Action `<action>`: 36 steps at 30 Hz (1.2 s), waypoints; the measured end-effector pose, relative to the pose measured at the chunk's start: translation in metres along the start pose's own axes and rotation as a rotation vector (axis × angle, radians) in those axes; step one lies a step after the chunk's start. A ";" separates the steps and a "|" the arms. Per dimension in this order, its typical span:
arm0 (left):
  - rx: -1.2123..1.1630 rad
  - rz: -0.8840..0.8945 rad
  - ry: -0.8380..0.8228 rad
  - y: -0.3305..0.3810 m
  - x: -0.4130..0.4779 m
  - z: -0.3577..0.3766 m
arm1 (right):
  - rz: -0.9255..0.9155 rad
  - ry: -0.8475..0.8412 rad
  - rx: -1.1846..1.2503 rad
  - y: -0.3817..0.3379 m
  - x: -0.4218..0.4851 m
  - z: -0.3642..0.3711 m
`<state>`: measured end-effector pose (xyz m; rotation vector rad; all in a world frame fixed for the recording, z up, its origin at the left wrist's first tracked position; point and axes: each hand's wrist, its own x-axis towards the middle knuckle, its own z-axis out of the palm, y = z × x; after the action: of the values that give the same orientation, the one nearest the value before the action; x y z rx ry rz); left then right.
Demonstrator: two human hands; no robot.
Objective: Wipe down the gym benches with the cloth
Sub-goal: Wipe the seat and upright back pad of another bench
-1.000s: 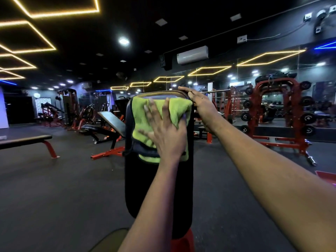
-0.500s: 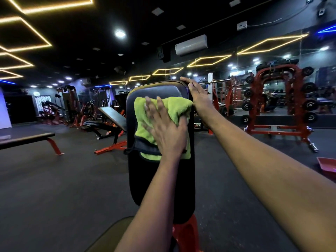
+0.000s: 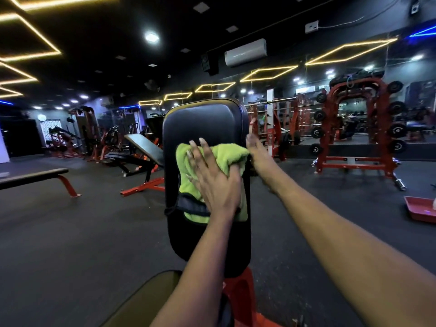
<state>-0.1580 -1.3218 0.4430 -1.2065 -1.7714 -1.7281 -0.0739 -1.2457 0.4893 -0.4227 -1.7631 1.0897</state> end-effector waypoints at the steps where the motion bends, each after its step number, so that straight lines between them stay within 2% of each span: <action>1: 0.007 0.002 0.015 0.003 0.003 0.002 | 0.068 -0.019 0.022 0.010 -0.003 0.002; 6: 0.053 0.129 0.030 -0.029 -0.040 0.007 | 0.111 0.013 0.085 0.021 -0.003 0.001; 11: 0.076 0.039 -0.066 -0.049 -0.086 0.000 | 0.135 0.026 0.069 0.020 -0.010 0.002; 16: -0.084 -0.064 -0.046 -0.024 -0.046 -0.004 | 0.142 0.053 0.005 0.024 -0.024 -0.004; 19: -0.115 -0.014 0.025 -0.012 -0.017 -0.004 | 0.139 0.050 -0.032 0.032 -0.026 -0.007; 23: -0.014 0.097 0.025 -0.039 -0.054 0.006 | 0.140 0.062 -0.019 0.034 -0.024 -0.005; 30: 0.067 -0.104 -0.111 -0.066 -0.134 -0.001 | 0.157 0.066 0.003 0.038 -0.037 -0.001; 36: -0.099 -0.070 -0.049 -0.032 -0.077 -0.006 | 0.148 0.119 -0.043 0.035 -0.042 0.004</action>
<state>-0.1417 -1.3471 0.3652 -1.2502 -1.7950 -1.8612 -0.0647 -1.2572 0.4366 -0.6397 -1.6732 1.1076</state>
